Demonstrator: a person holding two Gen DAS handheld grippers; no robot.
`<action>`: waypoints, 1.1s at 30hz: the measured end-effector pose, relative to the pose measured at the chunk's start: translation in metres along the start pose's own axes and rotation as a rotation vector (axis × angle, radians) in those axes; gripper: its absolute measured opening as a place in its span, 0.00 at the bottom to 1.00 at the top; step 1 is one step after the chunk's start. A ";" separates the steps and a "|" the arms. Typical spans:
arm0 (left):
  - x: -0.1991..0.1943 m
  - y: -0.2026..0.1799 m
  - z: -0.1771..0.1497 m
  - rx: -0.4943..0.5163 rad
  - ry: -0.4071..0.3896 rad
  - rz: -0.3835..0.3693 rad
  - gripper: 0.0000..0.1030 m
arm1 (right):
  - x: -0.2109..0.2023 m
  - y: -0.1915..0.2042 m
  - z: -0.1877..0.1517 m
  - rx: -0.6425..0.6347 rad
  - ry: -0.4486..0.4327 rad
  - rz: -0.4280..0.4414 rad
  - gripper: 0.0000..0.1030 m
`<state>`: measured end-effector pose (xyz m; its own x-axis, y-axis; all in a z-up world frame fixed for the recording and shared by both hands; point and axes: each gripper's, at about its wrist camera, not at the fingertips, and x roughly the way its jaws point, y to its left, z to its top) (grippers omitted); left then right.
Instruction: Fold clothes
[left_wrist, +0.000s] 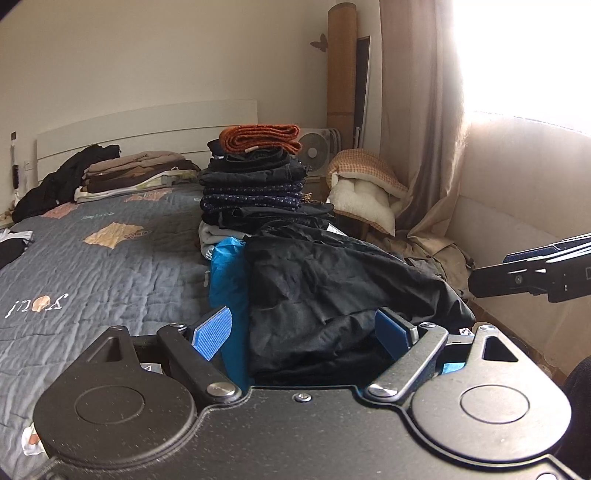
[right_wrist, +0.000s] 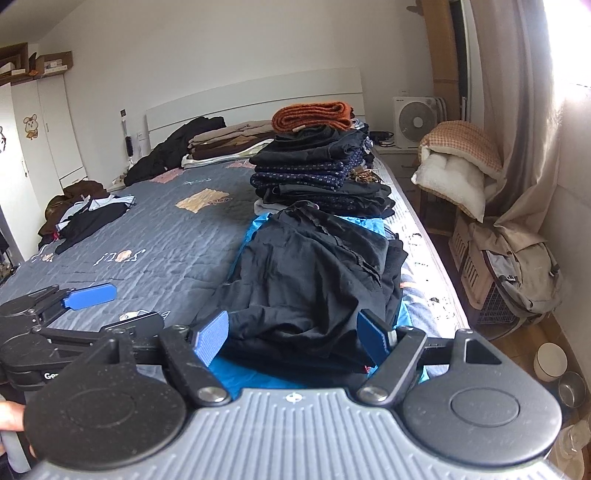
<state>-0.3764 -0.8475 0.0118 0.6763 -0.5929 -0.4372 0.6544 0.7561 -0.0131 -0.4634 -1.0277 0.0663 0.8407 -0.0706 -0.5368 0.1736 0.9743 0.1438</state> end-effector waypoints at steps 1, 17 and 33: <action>0.002 -0.001 0.001 -0.002 0.004 0.000 0.81 | 0.001 0.000 0.002 -0.008 0.005 0.007 0.74; 0.047 -0.012 0.008 0.103 0.134 0.018 0.81 | 0.056 -0.041 0.043 -0.046 0.075 0.072 0.75; 0.098 -0.004 -0.005 0.405 0.228 -0.054 0.70 | 0.183 -0.104 0.108 -0.135 0.223 0.015 0.75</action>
<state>-0.3145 -0.9076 -0.0354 0.5758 -0.5181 -0.6324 0.7966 0.5295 0.2915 -0.2721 -1.1647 0.0428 0.7062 -0.0210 -0.7077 0.0792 0.9956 0.0494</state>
